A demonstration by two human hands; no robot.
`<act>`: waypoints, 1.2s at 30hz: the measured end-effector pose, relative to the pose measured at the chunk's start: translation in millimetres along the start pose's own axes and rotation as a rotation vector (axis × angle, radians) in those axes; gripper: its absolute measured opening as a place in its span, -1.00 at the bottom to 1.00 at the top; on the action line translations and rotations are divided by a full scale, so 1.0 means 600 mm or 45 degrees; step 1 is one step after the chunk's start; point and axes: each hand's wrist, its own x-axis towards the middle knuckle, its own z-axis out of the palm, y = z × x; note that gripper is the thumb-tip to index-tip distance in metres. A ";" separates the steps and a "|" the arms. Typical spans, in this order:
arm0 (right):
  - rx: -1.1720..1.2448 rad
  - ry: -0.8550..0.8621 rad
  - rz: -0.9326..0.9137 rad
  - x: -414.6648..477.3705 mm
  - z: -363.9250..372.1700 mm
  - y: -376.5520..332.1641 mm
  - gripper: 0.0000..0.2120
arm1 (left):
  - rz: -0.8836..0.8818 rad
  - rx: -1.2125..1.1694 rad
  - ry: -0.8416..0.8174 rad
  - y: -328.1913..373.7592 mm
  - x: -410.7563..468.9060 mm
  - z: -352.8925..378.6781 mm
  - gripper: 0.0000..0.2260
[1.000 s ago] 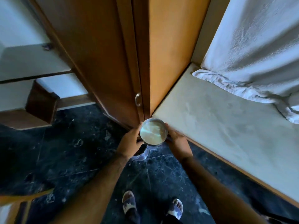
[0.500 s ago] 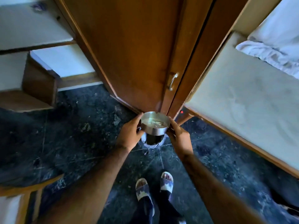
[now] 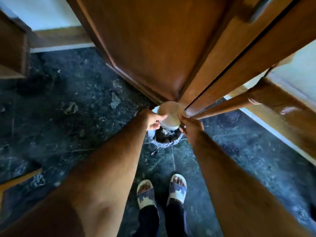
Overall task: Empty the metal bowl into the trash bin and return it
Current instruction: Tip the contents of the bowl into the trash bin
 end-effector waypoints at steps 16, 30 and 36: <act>0.249 -0.071 0.267 0.011 -0.002 0.024 -0.85 | 0.178 0.044 0.295 -0.041 0.043 0.013 -0.61; 0.291 -0.060 0.240 -0.018 -0.014 0.026 -0.52 | 0.291 -0.010 0.235 -0.074 0.013 0.000 -0.73; 0.274 -0.143 0.223 -0.041 -0.024 0.008 -0.57 | 0.545 0.114 0.332 -0.101 -0.029 -0.005 -0.40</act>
